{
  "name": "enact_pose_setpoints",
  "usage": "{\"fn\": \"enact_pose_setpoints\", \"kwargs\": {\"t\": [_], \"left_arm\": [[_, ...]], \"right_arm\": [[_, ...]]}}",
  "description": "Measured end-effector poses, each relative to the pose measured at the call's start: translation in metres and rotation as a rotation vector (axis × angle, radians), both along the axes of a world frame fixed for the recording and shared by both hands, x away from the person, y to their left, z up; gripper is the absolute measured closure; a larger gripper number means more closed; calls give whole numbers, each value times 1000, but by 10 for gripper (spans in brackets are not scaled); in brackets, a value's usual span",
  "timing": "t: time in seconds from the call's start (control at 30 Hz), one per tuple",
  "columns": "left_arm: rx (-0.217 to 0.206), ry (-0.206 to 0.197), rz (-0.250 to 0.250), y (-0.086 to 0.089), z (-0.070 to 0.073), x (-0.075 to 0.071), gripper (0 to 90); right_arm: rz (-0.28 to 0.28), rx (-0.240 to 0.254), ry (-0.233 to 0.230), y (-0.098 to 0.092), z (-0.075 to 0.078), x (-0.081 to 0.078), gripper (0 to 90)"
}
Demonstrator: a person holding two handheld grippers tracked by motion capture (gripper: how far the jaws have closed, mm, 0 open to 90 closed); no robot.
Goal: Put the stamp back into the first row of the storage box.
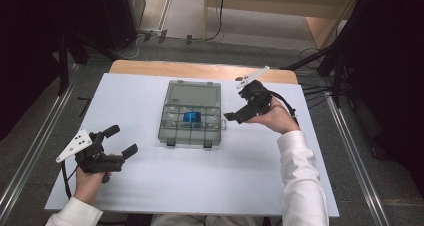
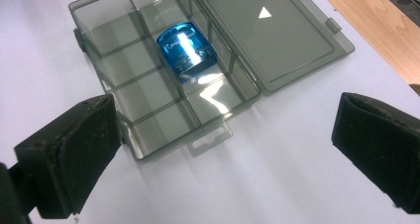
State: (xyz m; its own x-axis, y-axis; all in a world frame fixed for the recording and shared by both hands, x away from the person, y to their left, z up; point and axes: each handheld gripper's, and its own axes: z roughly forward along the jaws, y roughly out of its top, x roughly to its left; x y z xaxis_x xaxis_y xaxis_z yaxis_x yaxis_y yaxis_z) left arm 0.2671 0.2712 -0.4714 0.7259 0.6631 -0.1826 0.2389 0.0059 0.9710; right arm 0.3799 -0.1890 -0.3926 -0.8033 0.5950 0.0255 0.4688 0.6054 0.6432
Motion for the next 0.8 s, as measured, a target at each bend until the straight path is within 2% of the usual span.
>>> {"fn": "enact_pose_setpoints", "kwargs": {"t": [0.1, 0.23, 0.57, 0.67, 0.77, 0.8], "left_arm": [[5, 0, 4, 0, 0, 0, 0], [6, -1, -1, -1, 0, 0, 0], [7, 0, -3, -1, 0, -1, 0], [44, -18, -7, -4, 1, -2, 0], [52, -21, -14, -5, 1, -3, 0], [58, -23, -18, -5, 1, -3, 0]], "right_arm": [[-9, 6, -6, -6, 0, -5, 0], [-19, 14, 10, -17, -2, -16, 0], [-62, 26, 36, -46, -17, -40, 0], [-89, 26, 39, -54, -20, -47, 0], [-116, 25, 45, -59, -21, -52, 0], [-130, 34, 39, -63, -22, -59, 0]]}}
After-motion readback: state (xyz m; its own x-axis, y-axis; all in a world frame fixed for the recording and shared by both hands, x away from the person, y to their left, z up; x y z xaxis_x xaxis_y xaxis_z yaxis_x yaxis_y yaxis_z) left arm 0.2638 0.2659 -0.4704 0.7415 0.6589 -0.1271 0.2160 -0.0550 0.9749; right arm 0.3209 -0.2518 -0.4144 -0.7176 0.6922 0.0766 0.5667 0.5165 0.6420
